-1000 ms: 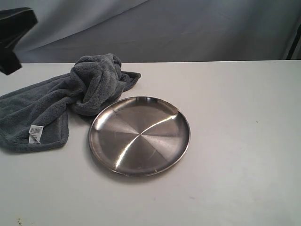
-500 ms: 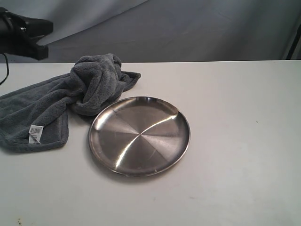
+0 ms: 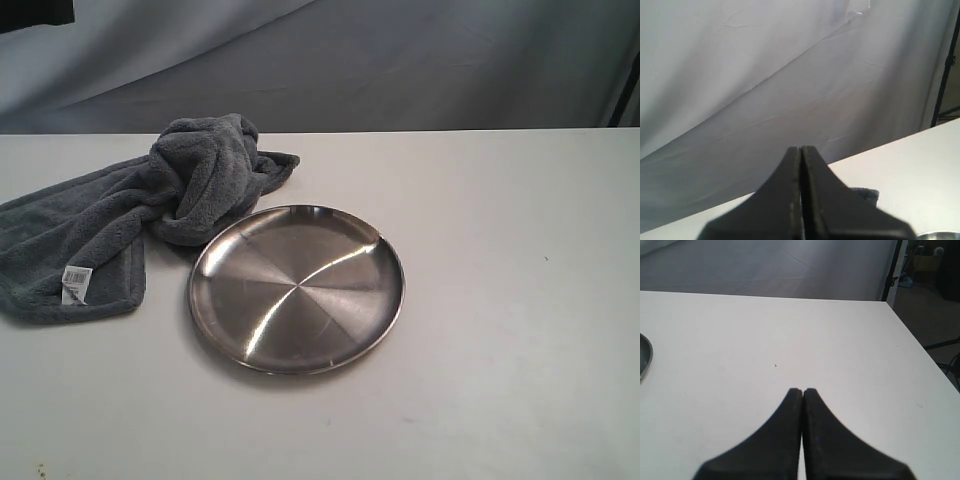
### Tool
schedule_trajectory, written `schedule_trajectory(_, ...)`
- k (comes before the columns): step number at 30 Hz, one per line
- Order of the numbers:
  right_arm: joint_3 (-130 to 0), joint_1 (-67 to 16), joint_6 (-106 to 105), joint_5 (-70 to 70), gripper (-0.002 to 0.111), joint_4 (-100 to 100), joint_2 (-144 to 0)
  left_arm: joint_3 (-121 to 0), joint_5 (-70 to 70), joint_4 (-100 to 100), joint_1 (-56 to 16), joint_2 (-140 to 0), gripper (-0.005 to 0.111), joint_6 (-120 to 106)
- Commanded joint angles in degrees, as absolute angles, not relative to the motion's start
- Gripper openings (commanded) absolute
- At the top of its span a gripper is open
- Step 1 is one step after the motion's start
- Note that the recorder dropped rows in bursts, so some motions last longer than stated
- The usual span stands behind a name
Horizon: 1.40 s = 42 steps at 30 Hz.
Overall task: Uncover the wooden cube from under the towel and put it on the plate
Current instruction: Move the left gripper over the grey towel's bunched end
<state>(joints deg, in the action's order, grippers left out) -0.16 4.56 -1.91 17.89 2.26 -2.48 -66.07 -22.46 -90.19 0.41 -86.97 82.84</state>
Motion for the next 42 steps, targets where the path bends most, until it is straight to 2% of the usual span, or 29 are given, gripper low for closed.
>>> schedule_trajectory(1,0.0,4.5,-2.6,17.8,0.000,2.6,-2.2,-67.7,-22.0,-99.5,-1.8,-86.0,0.000,86.8)
schedule_trajectory(9,0.0,4.5,-2.6,17.8,0.000,2.6,-2.2,-67.7,-22.3,-99.5,-6.7,-86.0,0.000,86.4)
schedule_trajectory(17,0.0,4.5,-2.6,17.8,0.000,2.6,-2.2,-67.7,-25.7,-99.1,-6.9,-86.0,0.000,86.9)
schedule_trajectory(30,0.0,4.5,-2.6,17.8,0.000,2.6,-2.2,-67.7,-19.3,-92.8,-6.9,-86.0,0.000,87.1)
schedule_trajectory(32,0.0,4.5,-2.6,17.8,0.000,2.6,-2.2,-67.1,-20.6,-81.7,-6.9,-86.1,0.000,75.2)
schedule_trajectory(35,0.0,4.5,-2.6,17.8,0.000,2.6,-2.2,-63.6,-21.7,-53.7,-8.1,-86.0,0.000,48.3)
schedule_trajectory(40,0.0,4.5,-2.6,17.8,0.000,2.6,-2.2,-61.5,-13.1,-11.7,-13.8,-86.3,0.000,-9.1)
schedule_trajectory(42,0.0,4.5,-2.6,17.8,0.000,2.6,-2.2,-61.5,-12.3,0.0,-15.6,-86.3,0.000,-24.7)
